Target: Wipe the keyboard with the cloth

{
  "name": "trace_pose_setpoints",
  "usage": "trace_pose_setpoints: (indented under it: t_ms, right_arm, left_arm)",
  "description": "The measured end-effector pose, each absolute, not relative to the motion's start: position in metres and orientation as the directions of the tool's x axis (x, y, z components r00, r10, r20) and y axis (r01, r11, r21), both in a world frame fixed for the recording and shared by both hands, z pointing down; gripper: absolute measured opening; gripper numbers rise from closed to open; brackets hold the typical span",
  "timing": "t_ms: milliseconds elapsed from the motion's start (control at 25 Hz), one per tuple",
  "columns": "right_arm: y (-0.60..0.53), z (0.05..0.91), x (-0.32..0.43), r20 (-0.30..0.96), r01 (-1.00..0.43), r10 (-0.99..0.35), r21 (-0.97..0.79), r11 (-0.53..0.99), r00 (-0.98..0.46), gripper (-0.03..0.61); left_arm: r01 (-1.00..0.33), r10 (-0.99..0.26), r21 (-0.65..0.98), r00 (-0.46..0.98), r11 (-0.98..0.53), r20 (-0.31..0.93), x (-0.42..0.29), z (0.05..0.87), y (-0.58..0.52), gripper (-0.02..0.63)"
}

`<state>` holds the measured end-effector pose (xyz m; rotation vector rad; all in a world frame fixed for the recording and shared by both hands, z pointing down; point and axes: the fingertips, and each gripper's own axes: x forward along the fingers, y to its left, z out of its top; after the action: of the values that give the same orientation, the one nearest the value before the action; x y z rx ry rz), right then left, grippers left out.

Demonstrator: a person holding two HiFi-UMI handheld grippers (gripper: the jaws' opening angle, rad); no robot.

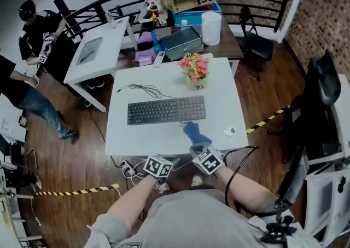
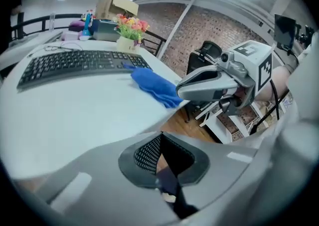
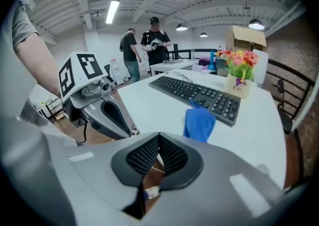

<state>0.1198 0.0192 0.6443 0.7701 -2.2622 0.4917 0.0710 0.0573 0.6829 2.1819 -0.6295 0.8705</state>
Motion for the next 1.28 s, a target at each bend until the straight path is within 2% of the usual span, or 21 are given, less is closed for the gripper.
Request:
trace_pose_setpoints:
  t_ms: [160, 320, 440, 720, 880, 960, 1280]
  right_arm:
    - [-0.024, 0.628, 0.137, 0.701, -0.694, -0.475, -0.04, 0.718, -0.531, 0.006]
    - [-0.049, 0.63, 0.149, 0.723, -0.726, -0.506, 0.01, 0.688, -0.47, 0.014]
    - [-0.057, 0.637, 0.151, 0.748, -0.734, -0.503, 0.031, 0.678, -0.433, 0.111]
    - [-0.056, 0.668, 0.149, 0.827, -0.743, -0.436, 0.033, 0.668, -0.355, 0.192]
    - [-0.055, 0.692, 0.153, 0.869, -0.747, -0.409, 0.073, 0.661, -0.277, 0.185]
    - [-0.054, 0.698, 0.154, 0.877, -0.749, -0.411, 0.094, 0.655, -0.249, 0.13]
    - [-0.085, 0.666, 0.124, 0.839, -0.718, -0.464, 0.135, 0.683, -0.284, 0.112]
  left_arm:
    - [-0.64, -0.228, 0.358, 0.648, -0.68, 0.727, 0.087, 0.663, 0.0, 0.0]
    - [-0.603, -0.223, 0.315, 0.651, -0.733, 0.726, 0.103, 0.654, -0.036, 0.0]
    - [-0.571, -0.205, 0.294, 0.652, -0.767, 0.73, 0.11, 0.655, -0.052, 0.0]
    - [-0.452, -0.1, 0.287, 0.66, -0.845, 0.744, 0.12, 0.667, -0.057, 0.029]
    - [-0.415, -0.074, 0.276, 0.654, -0.867, 0.752, 0.124, 0.675, -0.057, 0.015]
    - [-0.408, -0.069, 0.279, 0.659, -0.87, 0.749, 0.124, 0.678, -0.056, 0.0]
    - [-0.446, -0.118, 0.289, 0.689, -0.847, 0.715, 0.095, 0.663, -0.081, 0.0]
